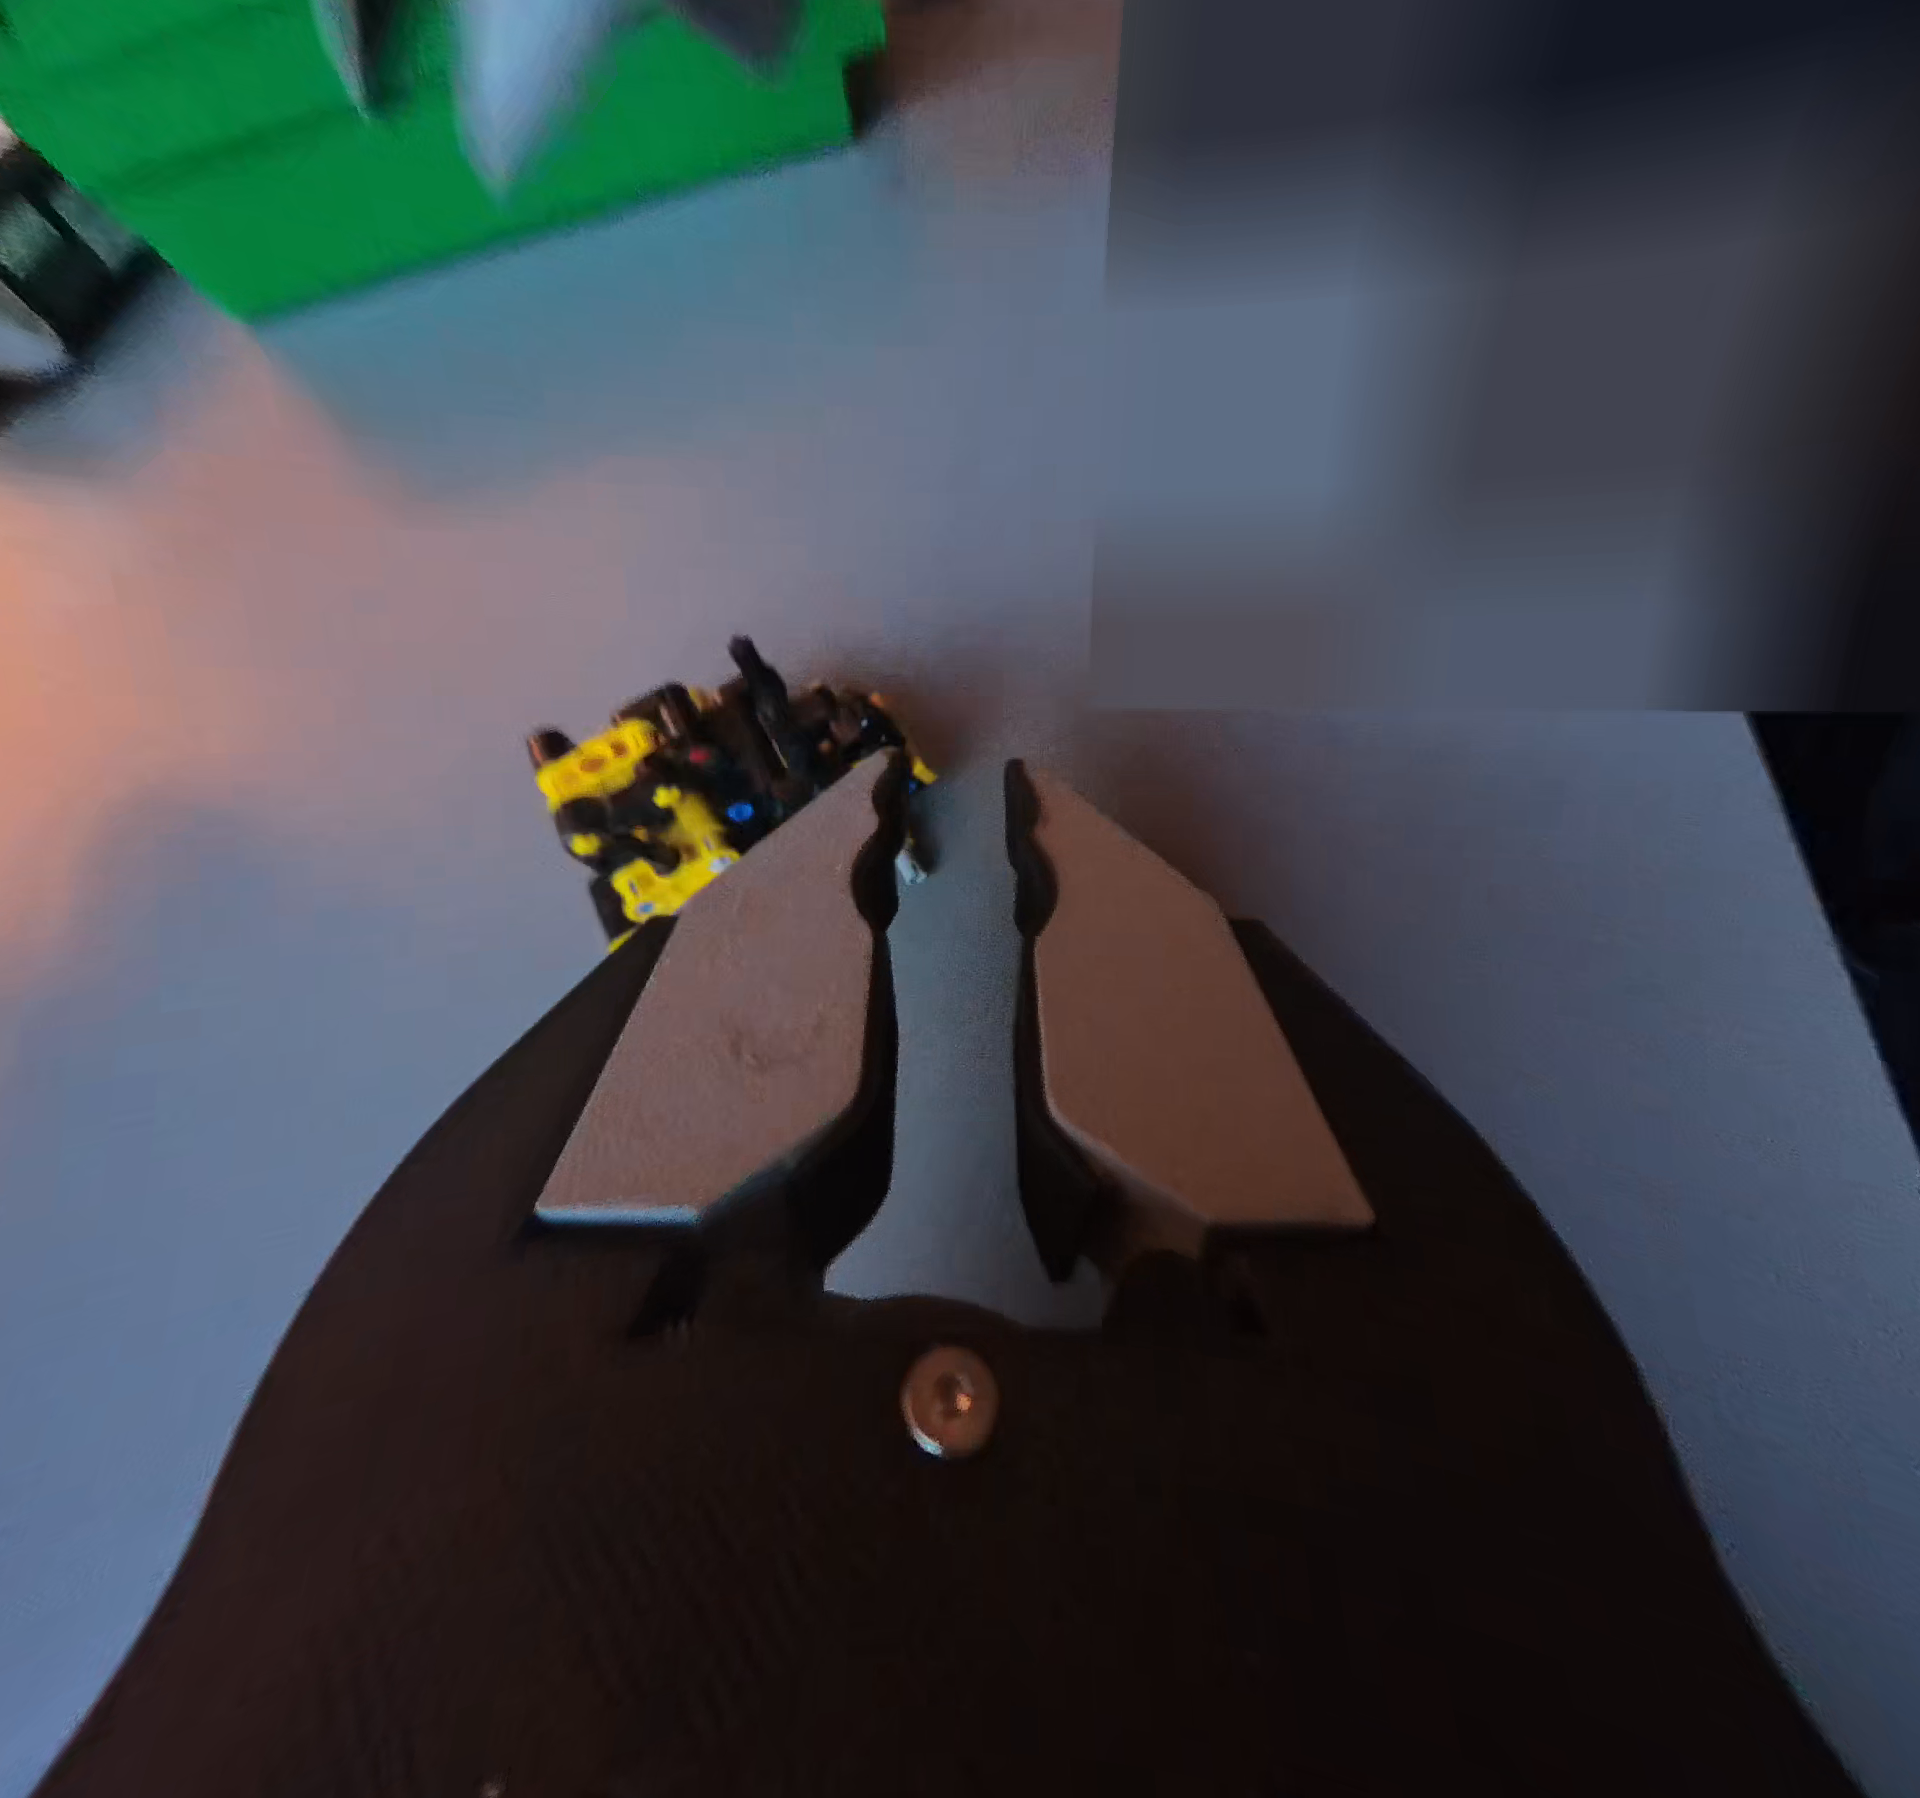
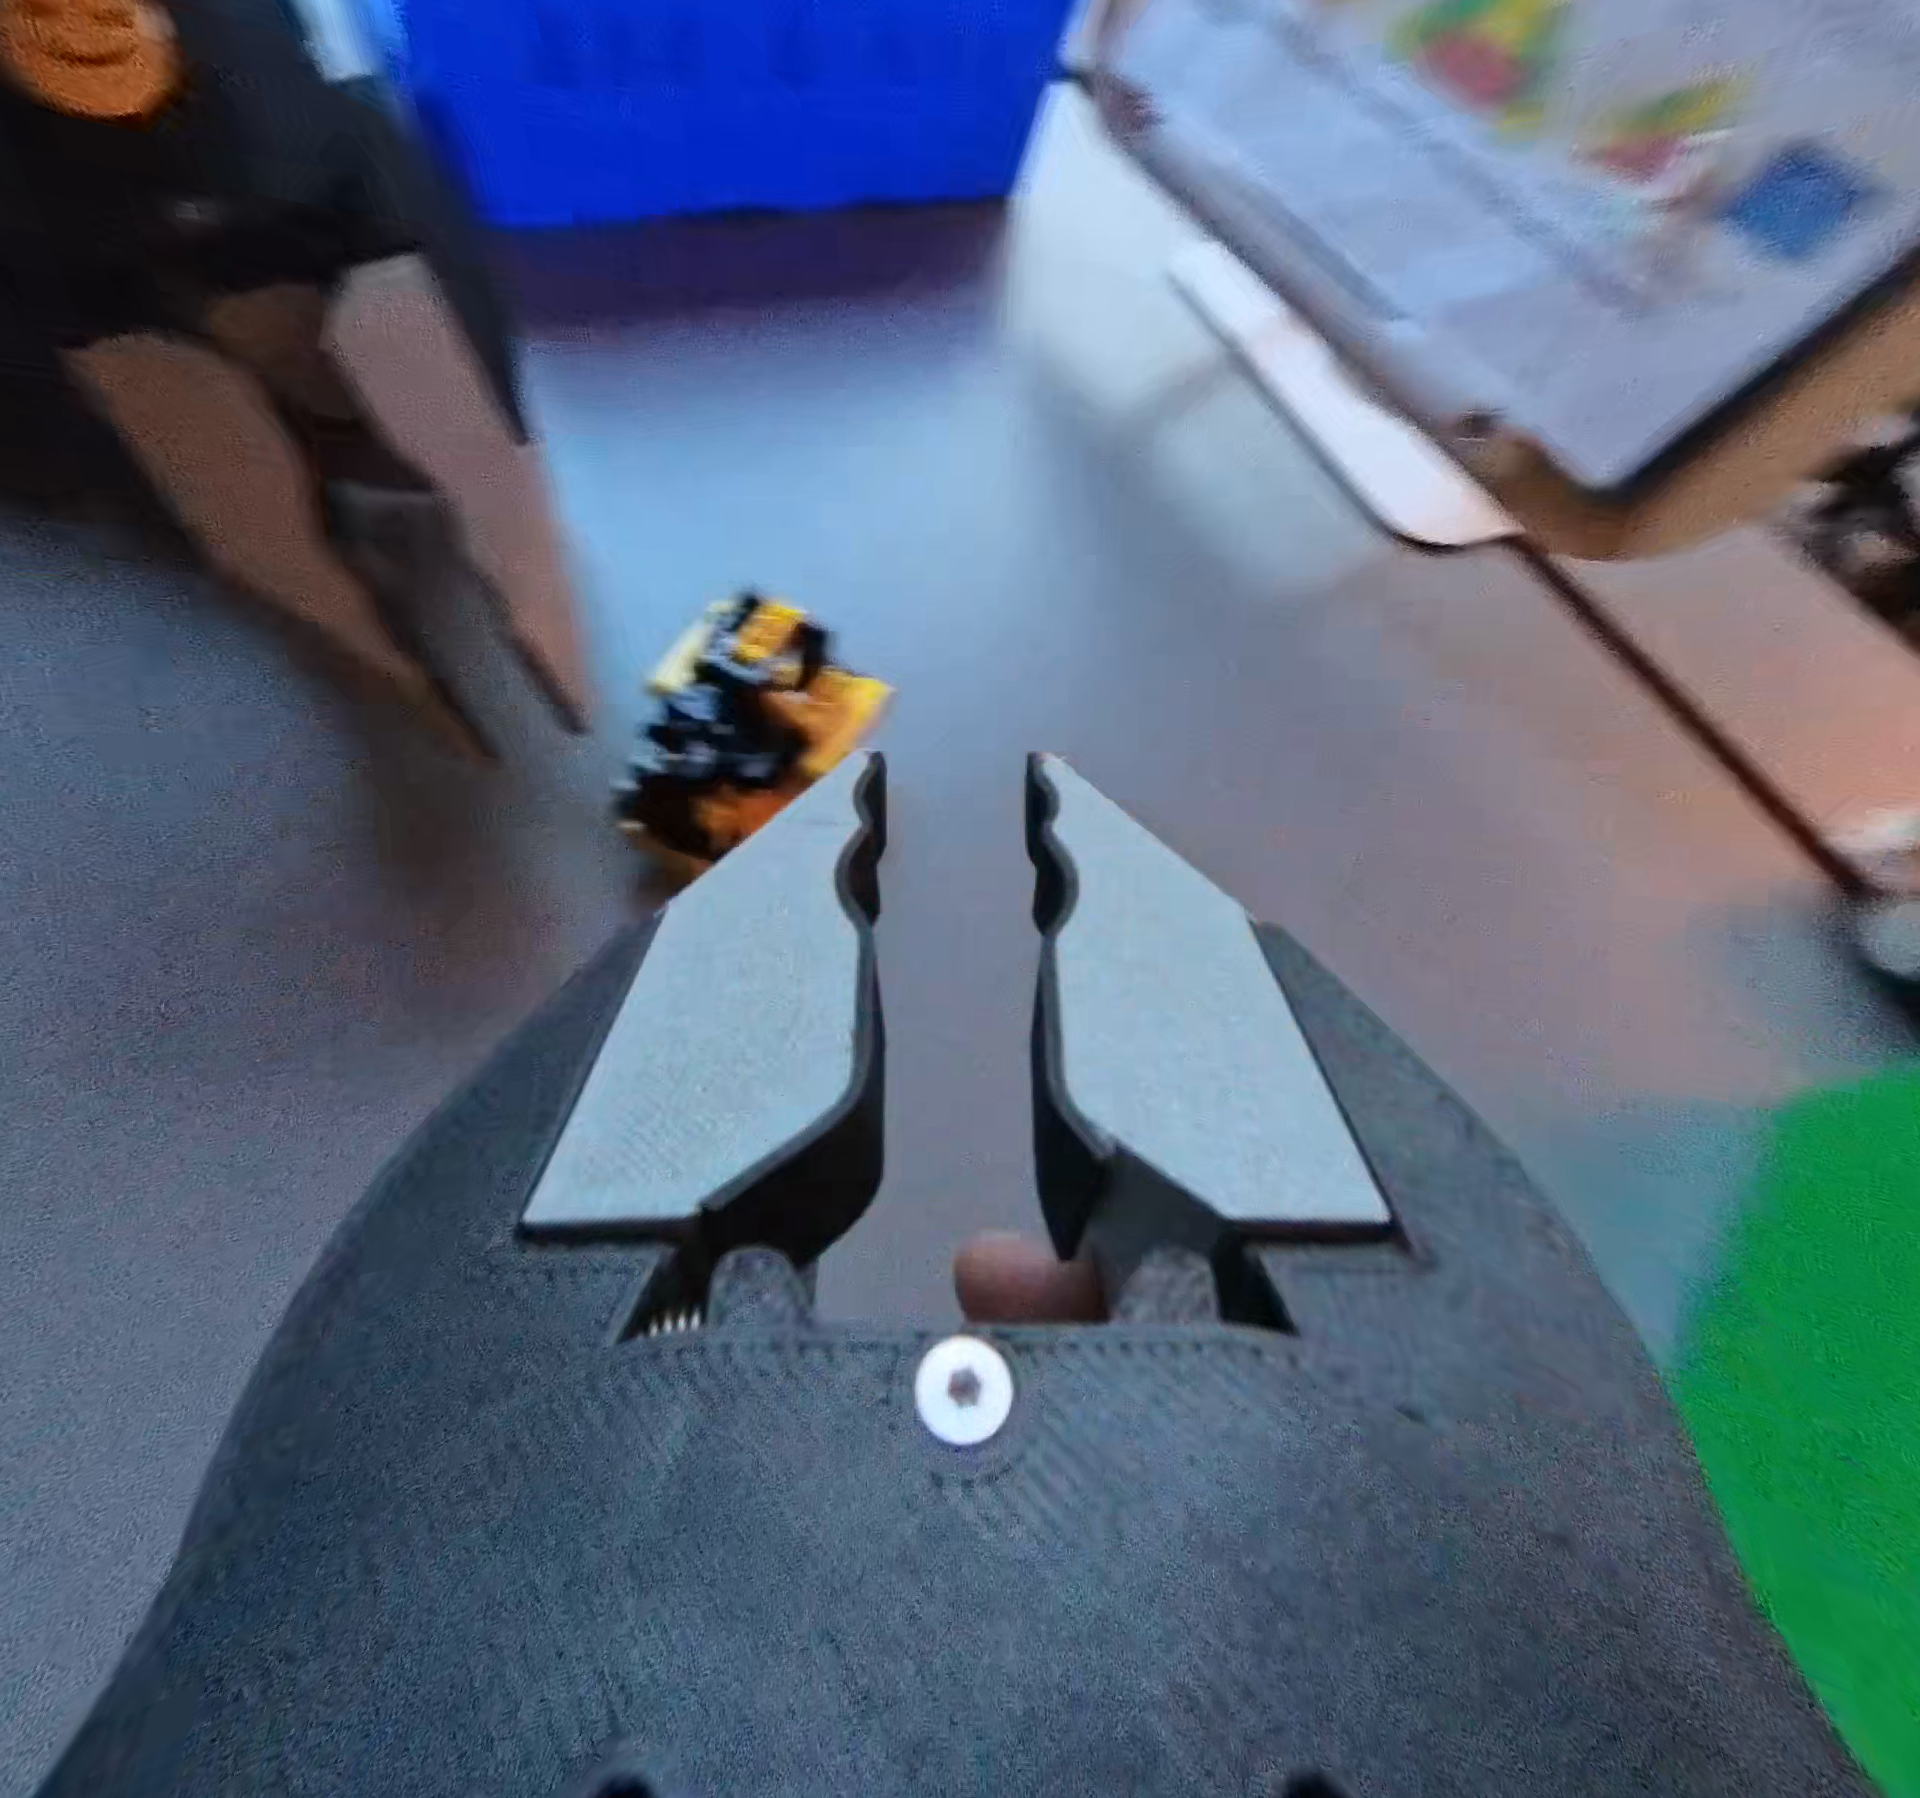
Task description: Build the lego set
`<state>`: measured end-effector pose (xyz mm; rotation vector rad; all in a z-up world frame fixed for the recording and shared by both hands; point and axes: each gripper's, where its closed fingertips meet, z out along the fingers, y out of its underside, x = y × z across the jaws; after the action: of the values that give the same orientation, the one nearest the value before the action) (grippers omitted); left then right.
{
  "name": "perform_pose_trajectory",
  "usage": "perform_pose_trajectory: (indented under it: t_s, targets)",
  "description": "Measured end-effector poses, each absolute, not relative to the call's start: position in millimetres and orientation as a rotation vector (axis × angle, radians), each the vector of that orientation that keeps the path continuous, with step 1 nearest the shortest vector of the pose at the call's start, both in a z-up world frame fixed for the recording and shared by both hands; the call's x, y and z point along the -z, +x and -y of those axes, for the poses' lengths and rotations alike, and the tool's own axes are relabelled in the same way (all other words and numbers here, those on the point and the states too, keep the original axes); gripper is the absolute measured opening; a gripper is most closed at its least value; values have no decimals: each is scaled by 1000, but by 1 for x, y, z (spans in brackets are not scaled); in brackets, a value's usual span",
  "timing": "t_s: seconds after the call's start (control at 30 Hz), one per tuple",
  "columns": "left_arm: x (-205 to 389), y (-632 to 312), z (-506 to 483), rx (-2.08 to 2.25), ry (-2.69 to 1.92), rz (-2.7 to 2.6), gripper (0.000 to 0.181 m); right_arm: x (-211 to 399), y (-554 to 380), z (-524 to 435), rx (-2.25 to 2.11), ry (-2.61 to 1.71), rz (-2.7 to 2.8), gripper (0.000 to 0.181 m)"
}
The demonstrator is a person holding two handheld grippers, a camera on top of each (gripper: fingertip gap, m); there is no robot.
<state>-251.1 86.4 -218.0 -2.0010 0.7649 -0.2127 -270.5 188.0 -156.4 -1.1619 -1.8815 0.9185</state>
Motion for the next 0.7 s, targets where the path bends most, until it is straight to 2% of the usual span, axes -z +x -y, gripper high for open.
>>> perform_pose_trajectory:
  t_s: [0.1, 0.2, 0.27, 0.4, 0.7]
  targets:
    - [199, -259, -87, 156, -1961, -721, 16, 185, -274, -134, -1046, -1082, 2063, 23]
    - [188, -292, -102, -122, -1946, -595, 12, 198, -281, -116, -1098, -1025, 2098, 16]
    - [194, -289, -105, -206, -1965, -633, 10, 213, -284, -112, -1061, -1044, 2148, 5]
    - [212, -274, -106, -242, -2002, -716, 7, 214, -283, -101, -1088, -1007, 2171, 5]
    - [208, -277, -100, 51, -2055, -559, 0, 208, -283, -97, -1190, -983, 2164, 2]
